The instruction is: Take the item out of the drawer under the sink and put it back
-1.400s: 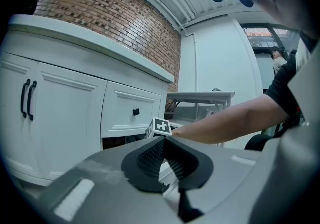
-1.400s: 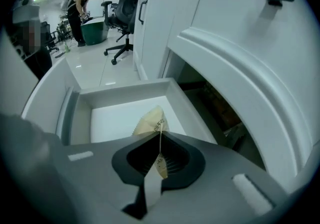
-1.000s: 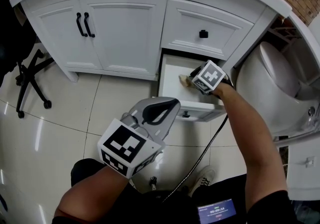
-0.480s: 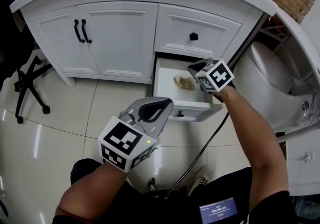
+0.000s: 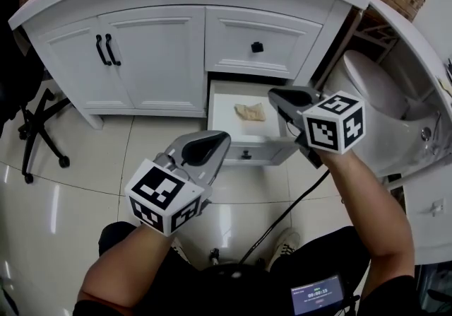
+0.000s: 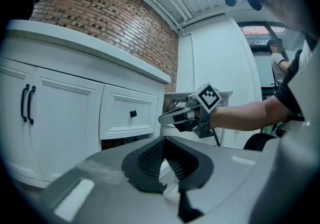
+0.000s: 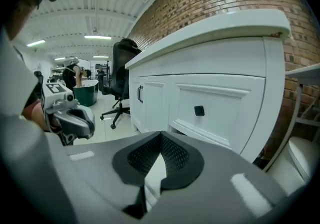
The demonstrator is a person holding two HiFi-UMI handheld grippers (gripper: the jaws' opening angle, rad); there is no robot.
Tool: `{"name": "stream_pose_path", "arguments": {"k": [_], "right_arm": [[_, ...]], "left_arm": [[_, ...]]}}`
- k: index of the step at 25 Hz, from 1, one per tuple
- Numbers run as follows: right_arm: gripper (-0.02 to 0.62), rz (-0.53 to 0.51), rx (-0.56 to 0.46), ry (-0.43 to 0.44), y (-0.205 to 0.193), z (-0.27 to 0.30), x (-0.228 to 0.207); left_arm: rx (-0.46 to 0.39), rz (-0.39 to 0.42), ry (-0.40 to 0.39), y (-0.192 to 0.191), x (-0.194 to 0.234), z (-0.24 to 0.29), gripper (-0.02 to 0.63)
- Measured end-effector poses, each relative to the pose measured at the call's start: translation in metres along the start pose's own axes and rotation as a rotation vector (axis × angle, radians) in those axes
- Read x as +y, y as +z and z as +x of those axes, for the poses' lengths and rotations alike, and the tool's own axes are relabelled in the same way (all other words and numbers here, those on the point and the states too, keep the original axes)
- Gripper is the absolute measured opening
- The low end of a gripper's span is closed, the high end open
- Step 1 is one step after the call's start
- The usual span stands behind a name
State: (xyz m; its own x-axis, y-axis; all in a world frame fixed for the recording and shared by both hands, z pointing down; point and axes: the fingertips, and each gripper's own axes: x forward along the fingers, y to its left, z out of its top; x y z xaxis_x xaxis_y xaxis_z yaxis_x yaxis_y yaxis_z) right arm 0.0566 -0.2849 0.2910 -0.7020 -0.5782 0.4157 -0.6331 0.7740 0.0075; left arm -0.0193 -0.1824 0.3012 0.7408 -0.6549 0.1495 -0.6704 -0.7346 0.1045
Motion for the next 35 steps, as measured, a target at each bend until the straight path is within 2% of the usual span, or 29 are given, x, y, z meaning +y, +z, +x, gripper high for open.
{"name": "stream_pose_path", "arguments": {"k": [4,9,12,15,21,35], "right_arm": [[0.008,0.115,-0.075,0.009,0.01,-0.039,0.017],[0.008,0.18,-0.138,-0.01,0.002,-0.072,0.033],[0.008,0.144,-0.159,-0.066,-0.01,-0.082,0.034],[0.008,0.097,-0.128,-0.106,-0.031,-0.084,0.034],[0.008,0.147,-0.089,-0.07,-0.054,-0.089,0.041],[0.008,0.144,-0.132,-0.085,-0.049,-0.107,0.043]], "left_arm": [[0.005,0.005,0.005,-0.002,-0.001,0.0,0.005],[0.014,0.016,0.007,-0.006,-0.001,0.0,0.005],[0.01,0.018,0.006,-0.006,-0.002,0.002,0.005],[0.004,0.009,0.014,-0.005,0.0,0.002,0.005],[-0.011,0.016,0.039,0.002,0.002,0.001,0.005],[0.005,0.045,0.03,0.003,-0.01,0.005,0.005]]}}
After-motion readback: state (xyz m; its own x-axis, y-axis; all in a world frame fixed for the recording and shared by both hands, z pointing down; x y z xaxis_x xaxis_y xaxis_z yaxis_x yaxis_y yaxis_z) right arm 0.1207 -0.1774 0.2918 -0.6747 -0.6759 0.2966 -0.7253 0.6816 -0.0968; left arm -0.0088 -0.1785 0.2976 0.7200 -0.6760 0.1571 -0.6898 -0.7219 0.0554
